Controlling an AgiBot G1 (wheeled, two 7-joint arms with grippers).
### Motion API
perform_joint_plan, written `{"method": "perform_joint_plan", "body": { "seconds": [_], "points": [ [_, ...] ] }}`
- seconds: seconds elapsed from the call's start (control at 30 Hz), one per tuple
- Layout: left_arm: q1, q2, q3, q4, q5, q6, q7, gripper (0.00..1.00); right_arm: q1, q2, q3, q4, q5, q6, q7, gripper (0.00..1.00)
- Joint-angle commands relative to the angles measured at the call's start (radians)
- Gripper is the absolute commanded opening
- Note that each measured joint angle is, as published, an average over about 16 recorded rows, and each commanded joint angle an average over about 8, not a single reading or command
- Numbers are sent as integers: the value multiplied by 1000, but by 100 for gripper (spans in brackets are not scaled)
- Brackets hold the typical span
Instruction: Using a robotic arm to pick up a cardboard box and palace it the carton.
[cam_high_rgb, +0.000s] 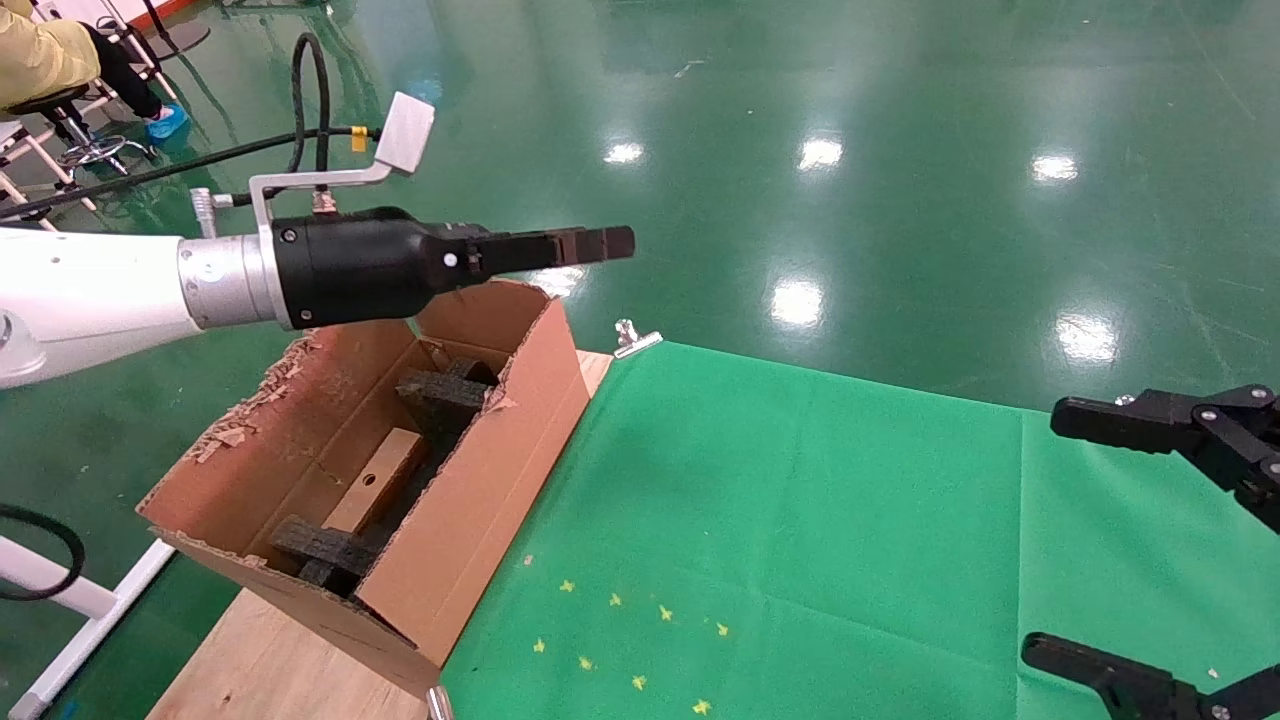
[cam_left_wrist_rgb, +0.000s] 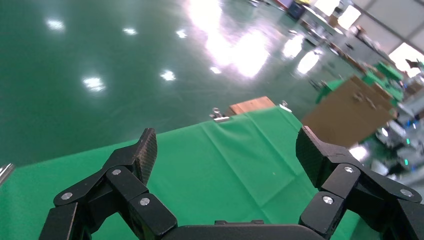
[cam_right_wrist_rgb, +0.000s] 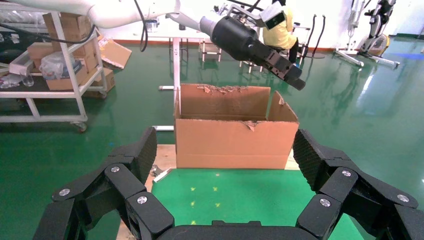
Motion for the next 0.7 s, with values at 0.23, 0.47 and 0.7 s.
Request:
{"method": "perform_joint_plan", "body": {
  "seconds": [0.23,0.47,0.7],
  "points": [
    [104,-24,-65,-158,-57,22,93,100,0,0,0,0,0,0,0,100],
    [195,-46,-122,-296,-107,41,174,100,0,0,0,0,0,0,0,100],
    [286,-67,-178,-433,-157,60,254,100,0,0,-1,0,0,0,0,100]
  ]
}}
